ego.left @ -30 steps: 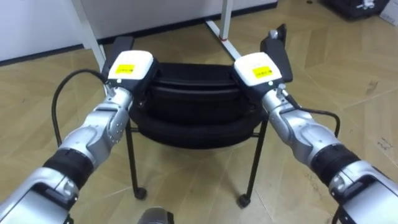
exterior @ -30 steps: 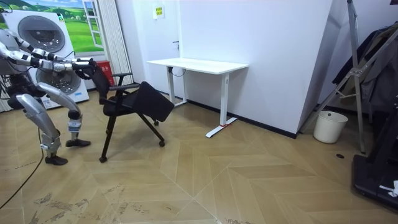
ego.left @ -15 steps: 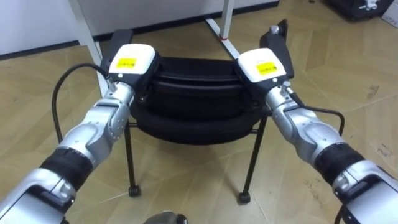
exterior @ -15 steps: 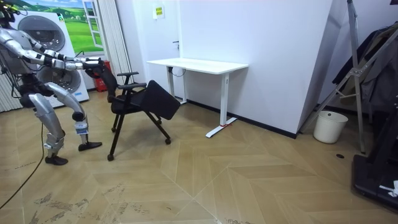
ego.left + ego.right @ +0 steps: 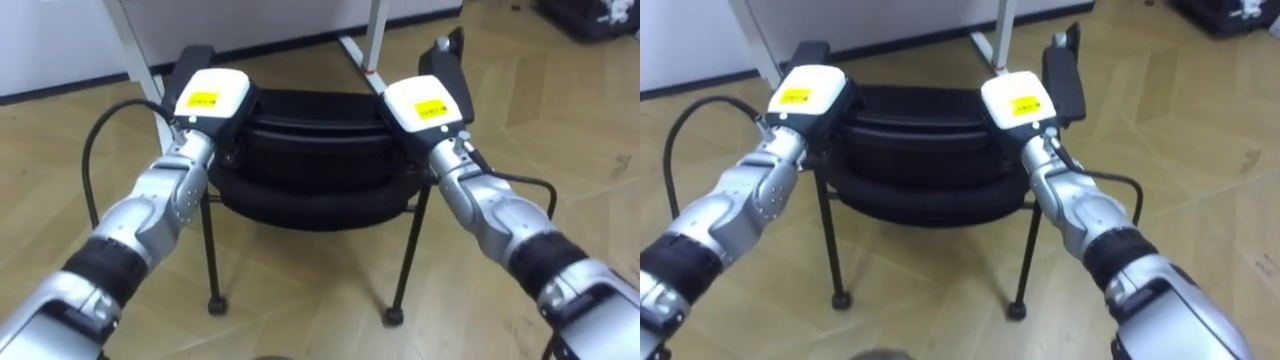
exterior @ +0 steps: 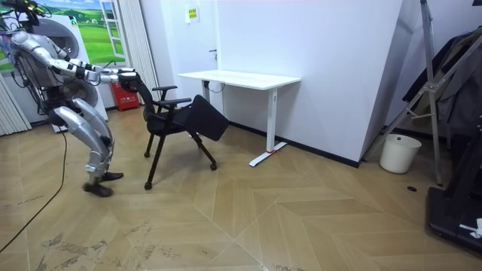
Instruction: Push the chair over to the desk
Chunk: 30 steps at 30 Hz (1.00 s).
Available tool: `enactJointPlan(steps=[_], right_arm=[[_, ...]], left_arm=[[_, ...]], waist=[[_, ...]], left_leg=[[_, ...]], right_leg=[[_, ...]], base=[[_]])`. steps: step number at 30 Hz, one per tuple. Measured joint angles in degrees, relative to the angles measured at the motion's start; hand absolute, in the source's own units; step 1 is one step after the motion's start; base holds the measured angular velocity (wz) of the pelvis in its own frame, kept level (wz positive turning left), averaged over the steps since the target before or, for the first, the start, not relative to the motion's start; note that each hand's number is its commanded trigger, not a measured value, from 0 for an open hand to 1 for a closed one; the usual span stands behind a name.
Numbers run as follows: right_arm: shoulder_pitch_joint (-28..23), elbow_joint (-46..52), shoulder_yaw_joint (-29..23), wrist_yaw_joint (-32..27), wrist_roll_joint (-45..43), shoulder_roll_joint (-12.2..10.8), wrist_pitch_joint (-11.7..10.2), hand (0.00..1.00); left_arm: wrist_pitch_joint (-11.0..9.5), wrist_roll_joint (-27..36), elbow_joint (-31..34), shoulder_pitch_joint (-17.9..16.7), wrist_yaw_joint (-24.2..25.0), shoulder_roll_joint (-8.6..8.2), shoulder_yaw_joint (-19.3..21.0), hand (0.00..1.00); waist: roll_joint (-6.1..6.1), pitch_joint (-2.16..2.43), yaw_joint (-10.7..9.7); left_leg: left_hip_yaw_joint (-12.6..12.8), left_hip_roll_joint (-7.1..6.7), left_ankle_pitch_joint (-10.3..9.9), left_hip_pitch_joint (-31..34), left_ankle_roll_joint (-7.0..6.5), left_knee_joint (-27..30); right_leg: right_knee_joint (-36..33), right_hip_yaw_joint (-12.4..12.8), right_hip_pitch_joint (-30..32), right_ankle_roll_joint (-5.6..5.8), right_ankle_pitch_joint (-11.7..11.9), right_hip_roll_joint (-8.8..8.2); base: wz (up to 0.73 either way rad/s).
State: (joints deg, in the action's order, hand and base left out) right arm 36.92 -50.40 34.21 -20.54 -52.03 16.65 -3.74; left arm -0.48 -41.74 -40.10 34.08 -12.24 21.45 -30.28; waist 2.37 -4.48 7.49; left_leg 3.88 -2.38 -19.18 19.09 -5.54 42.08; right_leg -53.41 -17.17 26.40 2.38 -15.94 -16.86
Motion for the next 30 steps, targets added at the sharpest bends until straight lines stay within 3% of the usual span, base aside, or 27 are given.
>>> enactJointPlan(steps=[1, 2, 3, 4, 6, 8, 11, 14, 18, 21, 23, 24, 25, 27, 28, 29, 30], right_arm=[[0.0, 0.1, 0.0, 0.0, 0.0, 0.0, -0.1, 1.00], [0.1, 0.3, 0.0, 0.0, 0.0, 0.1, -0.1, 1.00], [0.1, 0.3, 0.0, 0.0, 0.0, 0.3, -0.3, 1.00], [0.2, 0.2, 0.0, 0.0, 0.0, 0.4, -0.4, 1.00], [1.0, 0.2, 0.1, 0.3, 0.0, 0.8, -0.5, 1.00], [2.1, 0.2, 0.4, 1.1, 0.0, 1.1, -0.5, 1.00], [3.3, 0.2, 0.6, 1.4, -0.1, 1.4, -0.5, 1.00], [3.9, 0.2, 0.6, 1.1, 0.0, 1.8, -0.5, 1.00], [4.2, 0.2, 0.6, 0.6, 0.1, 1.9, -0.5, 1.00], [4.4, 0.2, 0.1, 0.6, 0.1, 1.9, -0.8, 1.00], [4.4, -0.2, -0.7, 0.6, 0.0, 1.9, -1.5, 1.00], [4.4, -0.6, -0.8, 0.6, 0.0, 2.0, -1.7, 1.00], [4.4, -0.9, -0.8, 0.6, -0.1, 2.0, -1.8, 1.00], [4.4, -1.9, -0.8, 0.7, -0.2, 2.0, -2.1, 1.00], [4.4, -2.3, -0.8, 0.7, -0.2, 1.9, -2.3, 1.00], [4.2, -2.7, -0.8, 0.8, -0.2, 1.9, -2.6, 1.00], [4.0, -2.6, -0.8, 1.0, -0.3, 2.0, -2.6, 1.00]], left_arm=[[-0.1, 0.0, 0.0, 0.0, 0.0, 0.02, 0.0, 1.00], [-0.2, 0.1, -0.1, 0.0, -0.1, 0.02, 0.1, 1.00], [-0.3, 0.4, -0.2, 0.0, -0.1, -0.11, 0.1, 1.00], [-0.4, 0.5, -0.3, 0.0, -0.1, -0.01, 0.1, 1.00], [-0.2, 1.0, -0.2, 0.4, -0.5, -0.24, 0.1, 1.00], [0.2, 1.1, -0.2, 0.7, -0.8, -0.35, 0.3, 1.00], [0.3, 1.1, -0.2, 1.1, -1.3, -0.35, 0.8, 1.00], [0.4, 1.1, -0.1, 1.9, -1.6, -0.39, 0.8, 1.00], [0.9, 1.0, 0.9, 2.0, -1.8, -0.16, 0.8, 1.00], [0.9, 1.0, 0.7, 2.5, -1.9, 0.00, 0.7, 1.00], [1.4, 1.1, 0.6, 3.0, -2.0, -0.18, 0.2, 1.00], [1.5, 1.1, 0.4, 3.0, -2.1, -0.41, 0.1, 1.00], [1.8, 1.1, 0.0, 3.0, -2.3, -0.79, 0.0, 1.00], [1.7, 1.8, -2.5, 3.6, -3.1, -1.83, -0.7, 1.00], [1.8, 2.3, -2.7, 3.6, -3.1, -2.05, -1.1, 1.00], [1.9, 2.9, -3.2, 3.3, -3.2, -2.23, -1.7, 1.00], [1.9, 2.9, -3.3, 3.1, -3.3, -2.50, -1.7, 1.00]], waist=[[0.21, 0.16, -0.1], [0.48, 0.38, -0.1], [-0.06, 0.89, -0.2], [-0.15, 1.06, 0.0], [-0.52, 1.31, -0.3], [-0.53, 1.30, -0.6], [-0.44, 1.23, -0.8], [-0.06, 0.99, -1.2], [0.46, 0.63, -1.3], [0.37, 0.52, -3.3], [0.59, 0.45, -5.9], [0.70, 0.39, -6.0], [0.88, 0.26, -5.9], [1.71, -0.23, -5.8], [2.11, -0.46, -5.9], [2.39, -0.67, -6.2], [2.47, -0.79, -6.3]], left_leg=[[-0.3, 0.01, -0.3, -0.1, 0.34, 0.0], [-1.1, 0.07, -1.0, -0.2, 1.23, 0.4], [-2.3, 1.06, -1.9, 0.0, 2.51, 1.6], [-2.5, 1.56, -2.0, 0.2, 3.21, 2.0], [-2.6, 3.16, -2.9, 0.2, 4.94, 2.3], [-2.6, 4.04, -3.0, 0.2, 5.83, 1.5], [-2.6, 4.96, -2.9, 0.1, 6.91, 0.3], [-1.0, 6.67, -2.6, 0.2, 7.50, -0.4], [-1.2, 6.97, -2.9, 0.2, 8.11, -0.3], [-0.5, 7.99, -2.0, 1.6, 8.92, 2.0], [1.5, 9.94, 2.5, 6.6, 8.36, 11.2], [2.1, 10.41, 4.3, 7.9, 8.10, 14.2], [2.3, 11.34, 9.5, 11.1, 7.86, 19.8], [2.2, 11.76, 25.8, 18.1, 8.12, 29.7], [2.2, 11.78, 28.3, 19.8, 7.93, 33.0], [2.3, 11.69, 28.6, 22.3, 7.58, 40.3], [2.7, 11.79, 28.4, 23.2, 7.30, 43.2]], right_leg=[[4.6, 0.0, 0.0, -0.09, 0.5, 0.25], [12.1, -0.1, -0.3, -0.70, 3.0, 1.09], [13.2, -0.3, -1.4, -1.83, 4.9, 2.48], [13.2, -0.3, -1.7, -2.93, 5.6, 3.24], [12.2, -2.3, -2.4, -5.80, 4.4, 4.06], [11.7, -3.2, -2.4, -6.63, 3.4, 4.19], [11.7, -4.1, -2.4, -7.32, 2.2, 4.67], [11.5, -4.9, -2.4, -7.63, 1.2, 4.68], [10.4, -5.4, -2.4, -7.62, -0.8, 4.59], [9.7, -8.1, -3.5, -7.98, -2.8, 4.10], [7.5, -8.2, -3.6, -8.12, -4.9, 3.85], [7.0, -8.1, -3.7, -8.20, -5.4, 3.77], [6.2, -8.2, -4.0, -8.63, -6.3, 3.53], [4.5, -9.2, -5.3, -9.37, -7.9, 1.62], [3.7, -9.9, -5.9, -9.53, -8.5, 0.61], [2.4, -9.9, -6.9, -9.88, -9.4, -0.69], [2.3, -10.0, -7.5, -9.85, -9.6, -1.09]], base=[[0.35], [0.33], [0.30], [0.29], [0.31], [0.22], [0.13], [0.13], [0.11], [0.49], [0.74], [0.36], [0.11], [0.13], [0.27], [0.27], [0.24]])
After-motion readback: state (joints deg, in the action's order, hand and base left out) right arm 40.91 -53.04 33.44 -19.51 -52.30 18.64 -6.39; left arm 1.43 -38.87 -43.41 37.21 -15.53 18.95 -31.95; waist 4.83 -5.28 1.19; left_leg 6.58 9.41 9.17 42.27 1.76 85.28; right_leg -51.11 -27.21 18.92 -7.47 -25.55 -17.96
